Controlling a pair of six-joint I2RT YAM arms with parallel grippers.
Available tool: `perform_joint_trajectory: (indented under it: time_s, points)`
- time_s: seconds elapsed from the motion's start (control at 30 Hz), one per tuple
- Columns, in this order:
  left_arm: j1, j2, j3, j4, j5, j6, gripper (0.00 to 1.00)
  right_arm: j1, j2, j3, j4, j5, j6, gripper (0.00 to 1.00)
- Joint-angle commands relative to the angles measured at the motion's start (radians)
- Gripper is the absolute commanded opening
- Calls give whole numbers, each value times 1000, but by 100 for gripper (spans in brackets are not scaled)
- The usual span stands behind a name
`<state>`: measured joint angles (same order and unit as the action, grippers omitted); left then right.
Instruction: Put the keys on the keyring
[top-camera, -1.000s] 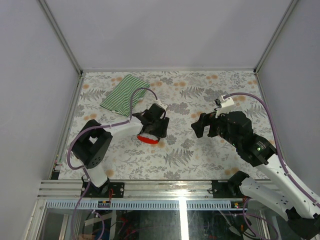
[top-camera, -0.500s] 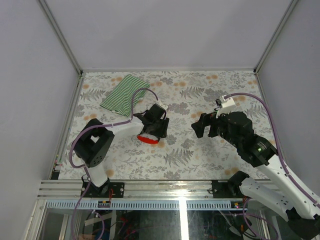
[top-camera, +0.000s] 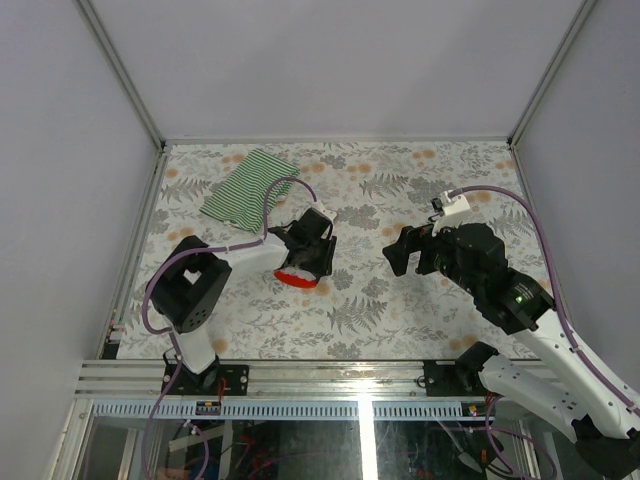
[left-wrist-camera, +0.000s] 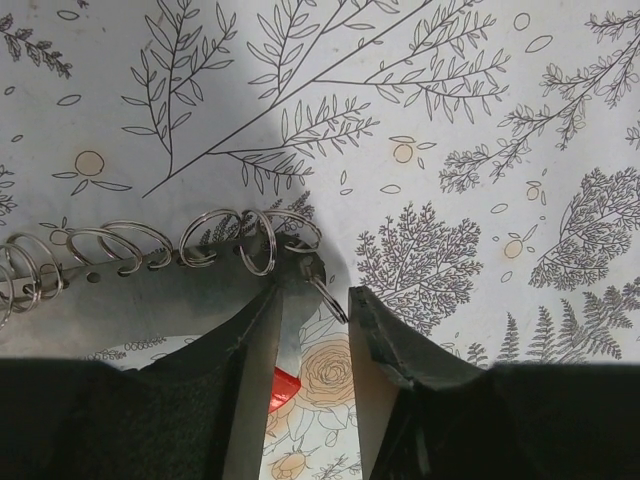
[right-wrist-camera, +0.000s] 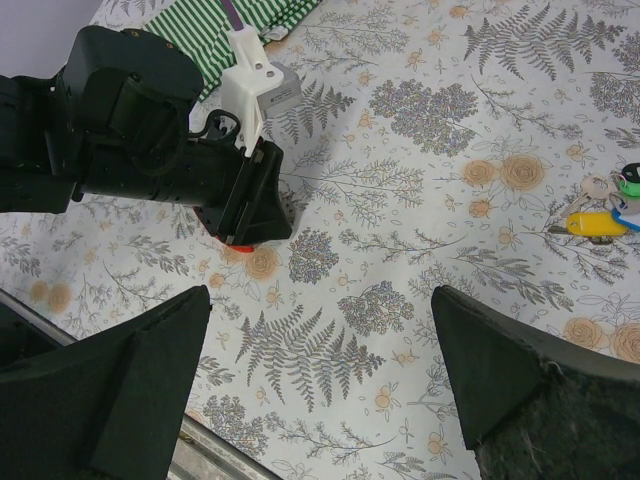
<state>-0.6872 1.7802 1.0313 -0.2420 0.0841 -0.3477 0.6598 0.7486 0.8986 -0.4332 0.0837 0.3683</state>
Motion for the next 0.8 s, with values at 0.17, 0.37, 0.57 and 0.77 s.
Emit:
perform_joint_trajectory:
  time_s: [0.17,0.37,0.57,0.77]
  points:
    - [6,17,-7,37,3,-5,28,-2,-16,20,30,-21,12,99]
    - [5,15,9,19,-9,0,22,-2,-14,18,31,-19,10,99]
    - [6,0,23,12,-7,4,13,-3,-22,13,30,-18,12,99]
    - [5,-3,23,11,-10,5,3,-2,-27,9,24,-11,12,99]
